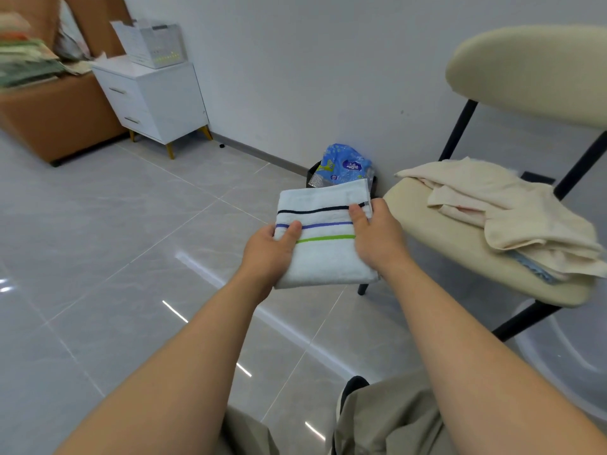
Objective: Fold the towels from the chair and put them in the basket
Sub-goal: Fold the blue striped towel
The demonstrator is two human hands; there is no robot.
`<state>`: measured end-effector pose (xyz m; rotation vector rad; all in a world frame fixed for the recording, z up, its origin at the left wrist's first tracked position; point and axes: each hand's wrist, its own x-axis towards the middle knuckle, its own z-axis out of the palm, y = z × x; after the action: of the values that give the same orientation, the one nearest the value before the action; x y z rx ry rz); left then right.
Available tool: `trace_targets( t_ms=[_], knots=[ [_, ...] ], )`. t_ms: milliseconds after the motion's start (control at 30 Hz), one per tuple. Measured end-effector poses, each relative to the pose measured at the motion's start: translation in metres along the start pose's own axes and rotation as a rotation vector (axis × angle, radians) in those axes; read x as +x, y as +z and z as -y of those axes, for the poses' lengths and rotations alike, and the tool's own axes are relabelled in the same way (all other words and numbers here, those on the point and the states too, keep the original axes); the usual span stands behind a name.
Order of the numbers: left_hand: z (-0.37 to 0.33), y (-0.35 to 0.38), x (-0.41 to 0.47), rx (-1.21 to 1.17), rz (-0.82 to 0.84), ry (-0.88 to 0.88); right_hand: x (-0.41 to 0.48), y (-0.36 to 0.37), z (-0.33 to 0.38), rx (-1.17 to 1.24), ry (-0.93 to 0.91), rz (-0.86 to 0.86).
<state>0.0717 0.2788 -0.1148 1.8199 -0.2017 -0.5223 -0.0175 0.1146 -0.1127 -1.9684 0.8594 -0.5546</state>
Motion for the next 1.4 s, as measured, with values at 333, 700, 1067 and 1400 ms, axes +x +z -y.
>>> trace_targets(
  t_ms=[333,700,1067,1400],
  knots=[
    [-0.015,-0.024,-0.011,-0.407,0.367,-0.406,-0.008,-0.01,0.004,0.515,0.337,0.425],
    [-0.016,-0.032,-0.011,-0.461,0.328,-0.415,-0.007,-0.011,-0.003,0.612,0.528,0.582],
    [-0.03,-0.052,-0.018,-0.686,0.551,0.044,-0.023,-0.041,0.023,1.033,0.088,0.67],
    [-0.03,-0.053,-0.022,-0.742,0.709,0.131,-0.02,-0.041,0.018,1.133,0.107,0.723]
  ],
)
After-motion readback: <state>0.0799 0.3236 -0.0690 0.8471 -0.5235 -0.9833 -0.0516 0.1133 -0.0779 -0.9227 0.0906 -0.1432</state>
